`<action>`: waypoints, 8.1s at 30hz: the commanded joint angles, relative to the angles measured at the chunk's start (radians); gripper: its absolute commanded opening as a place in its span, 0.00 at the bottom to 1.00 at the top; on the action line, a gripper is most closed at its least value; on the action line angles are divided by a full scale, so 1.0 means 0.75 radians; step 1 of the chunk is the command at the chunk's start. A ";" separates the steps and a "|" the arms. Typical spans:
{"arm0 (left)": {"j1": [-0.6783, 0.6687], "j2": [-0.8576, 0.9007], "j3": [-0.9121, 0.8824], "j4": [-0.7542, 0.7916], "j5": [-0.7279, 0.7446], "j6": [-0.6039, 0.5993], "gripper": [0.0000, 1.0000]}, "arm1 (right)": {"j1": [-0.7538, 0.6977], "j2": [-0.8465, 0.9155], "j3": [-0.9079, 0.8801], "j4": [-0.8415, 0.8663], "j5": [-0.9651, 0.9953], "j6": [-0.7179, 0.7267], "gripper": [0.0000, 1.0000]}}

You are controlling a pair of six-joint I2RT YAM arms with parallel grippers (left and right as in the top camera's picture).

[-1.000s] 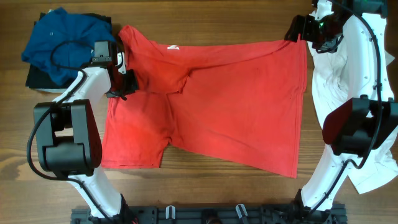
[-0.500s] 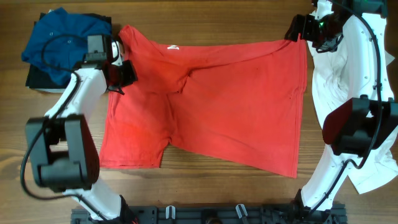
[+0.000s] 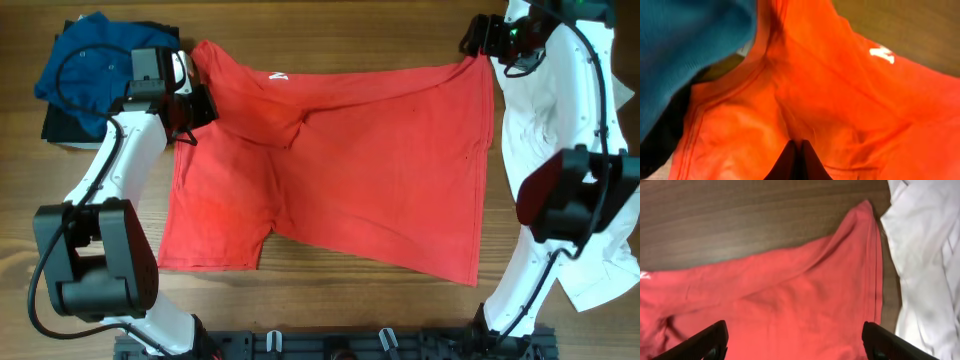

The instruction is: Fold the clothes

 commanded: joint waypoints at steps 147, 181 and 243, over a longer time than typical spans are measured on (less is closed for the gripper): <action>0.087 -0.713 0.187 -1.247 -0.214 -0.111 1.00 | -0.056 -1.507 -0.908 -0.622 0.026 0.429 0.99; 0.031 -0.268 -0.631 -0.707 -0.103 -0.430 0.64 | -0.055 -1.332 -1.646 -0.124 -0.059 0.429 1.00; 0.112 -0.266 -0.787 0.156 -0.111 -0.517 0.04 | 0.167 -0.979 -1.852 -0.028 0.118 0.994 0.68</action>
